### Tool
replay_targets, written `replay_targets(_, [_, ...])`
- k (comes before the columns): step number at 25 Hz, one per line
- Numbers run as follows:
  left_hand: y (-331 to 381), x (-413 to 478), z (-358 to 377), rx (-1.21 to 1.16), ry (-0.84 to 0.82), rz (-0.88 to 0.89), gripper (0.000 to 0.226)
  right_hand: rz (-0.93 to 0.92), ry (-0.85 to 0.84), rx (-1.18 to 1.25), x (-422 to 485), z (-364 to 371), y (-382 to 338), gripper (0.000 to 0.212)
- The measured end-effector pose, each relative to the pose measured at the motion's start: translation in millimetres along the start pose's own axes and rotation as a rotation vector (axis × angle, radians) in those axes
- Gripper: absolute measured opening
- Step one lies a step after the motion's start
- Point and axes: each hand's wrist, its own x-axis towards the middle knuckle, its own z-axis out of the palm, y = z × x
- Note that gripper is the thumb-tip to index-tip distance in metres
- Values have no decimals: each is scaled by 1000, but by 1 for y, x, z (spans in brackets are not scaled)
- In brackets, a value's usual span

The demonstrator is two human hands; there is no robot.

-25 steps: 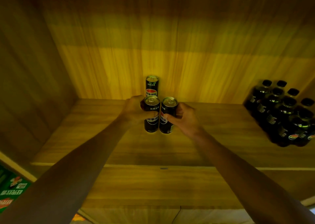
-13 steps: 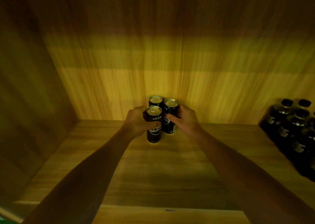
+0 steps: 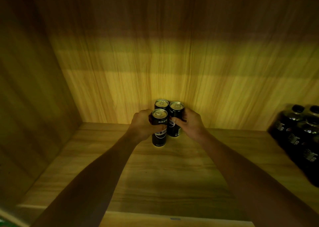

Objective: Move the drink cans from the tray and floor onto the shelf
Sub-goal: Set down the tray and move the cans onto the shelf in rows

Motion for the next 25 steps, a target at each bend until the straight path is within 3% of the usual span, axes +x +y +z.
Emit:
replay_targets(6, [3, -1, 1, 29, 15, -14, 44, 10, -43, -47, -3, -3, -6, 53])
replay_targets(12, [6, -32, -14, 293, 49, -116, 77, -30, -140, -362, -37, -26, -19, 52])
replay_targets(17, [5, -109, -29, 729, -199, 42, 66, -24, -300, -702, -108, -41, -26, 67])
replay_targets(20, [12, -156, -24, 788, -312, 115, 66, -69, -319, -796, -156, -41, -45, 68])
replay_targets(25, [20, -223, -24, 747, -347, 206, 64, -67, -314, -877, -240, -44, -79, 71])
